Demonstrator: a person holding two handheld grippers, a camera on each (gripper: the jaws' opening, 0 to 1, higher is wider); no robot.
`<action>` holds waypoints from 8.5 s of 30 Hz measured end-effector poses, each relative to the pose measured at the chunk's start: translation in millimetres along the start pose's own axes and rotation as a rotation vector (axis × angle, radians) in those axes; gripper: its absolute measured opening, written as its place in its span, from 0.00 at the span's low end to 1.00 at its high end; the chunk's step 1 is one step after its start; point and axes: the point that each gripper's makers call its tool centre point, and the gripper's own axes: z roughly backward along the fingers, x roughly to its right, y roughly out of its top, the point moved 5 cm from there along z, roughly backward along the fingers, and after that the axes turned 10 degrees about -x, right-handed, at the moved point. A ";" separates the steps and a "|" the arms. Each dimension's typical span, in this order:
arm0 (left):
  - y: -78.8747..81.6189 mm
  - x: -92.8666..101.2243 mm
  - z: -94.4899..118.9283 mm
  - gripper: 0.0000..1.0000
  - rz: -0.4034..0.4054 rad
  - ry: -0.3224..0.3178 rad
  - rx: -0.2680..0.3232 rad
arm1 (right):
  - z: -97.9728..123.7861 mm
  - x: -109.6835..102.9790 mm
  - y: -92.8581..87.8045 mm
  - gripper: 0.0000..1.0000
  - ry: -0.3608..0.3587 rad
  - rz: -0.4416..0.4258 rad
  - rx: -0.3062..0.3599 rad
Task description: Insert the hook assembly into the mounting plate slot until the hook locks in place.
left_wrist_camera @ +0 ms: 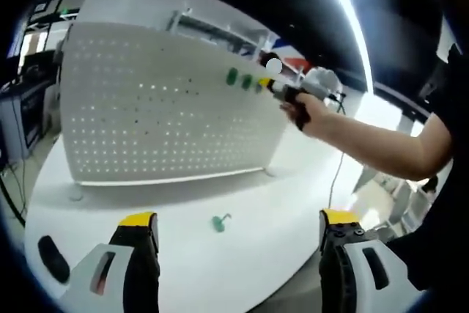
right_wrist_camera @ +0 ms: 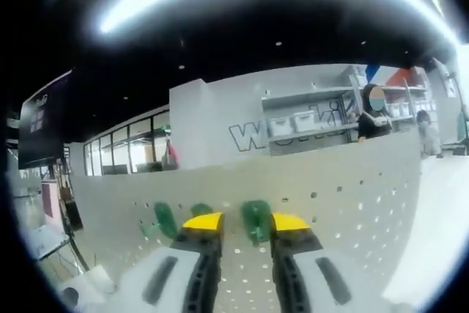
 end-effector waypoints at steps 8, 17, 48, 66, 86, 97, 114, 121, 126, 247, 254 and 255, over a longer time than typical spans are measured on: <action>2.3 -0.1 2.9 0.94 0.012 -0.001 0.020 | 20.6 1.3 -7.5 0.24 0.006 0.028 -0.021; 2.0 3.7 4.3 0.96 -0.002 -0.008 0.012 | 62.5 8.2 -30.1 0.33 0.015 0.038 -0.083; -11.8 5.1 13.6 0.99 -0.013 0.029 -0.016 | 199.0 34.0 -139.8 0.41 0.036 0.074 -0.371; -25.4 4.1 8.3 1.00 -0.002 0.032 -0.065 | 247.5 11.6 -201.0 0.41 0.156 0.074 -0.576; -39.9 3.2 4.7 1.00 0.015 0.022 -0.117 | 245.8 -25.8 -239.9 0.40 0.381 0.201 -0.733; -45.5 -8.7 5.0 1.00 0.034 0.028 -0.144 | 216.0 -43.7 -253.7 0.40 0.521 0.323 -0.796; -53.5 -19.0 5.0 1.00 0.076 0.048 -0.155 | 140.7 -63.7 -266.8 0.38 0.646 0.430 -0.837; -53.4 -20.2 2.3 1.00 0.087 0.050 -0.156 | 122.8 -80.2 -276.0 0.36 0.753 0.529 -0.859; -55.8 -21.1 -0.8 1.00 0.094 0.046 -0.166 | 108.4 -88.7 -281.6 0.33 0.807 0.626 -0.855; 3.5 -12.2 -11.0 0.93 -0.006 0.084 -0.082 | 107.1 -104.7 -156.9 0.00 0.511 -0.122 -0.675; 14.5 -5.7 -14.2 0.85 -0.009 0.066 -0.064 | 134.3 -132.5 -129.2 0.00 0.588 -0.244 -0.609; 14.9 -5.4 -14.4 0.79 -0.008 0.065 -0.064 | 138.2 -136.2 -125.5 0.00 0.598 -0.279 -0.602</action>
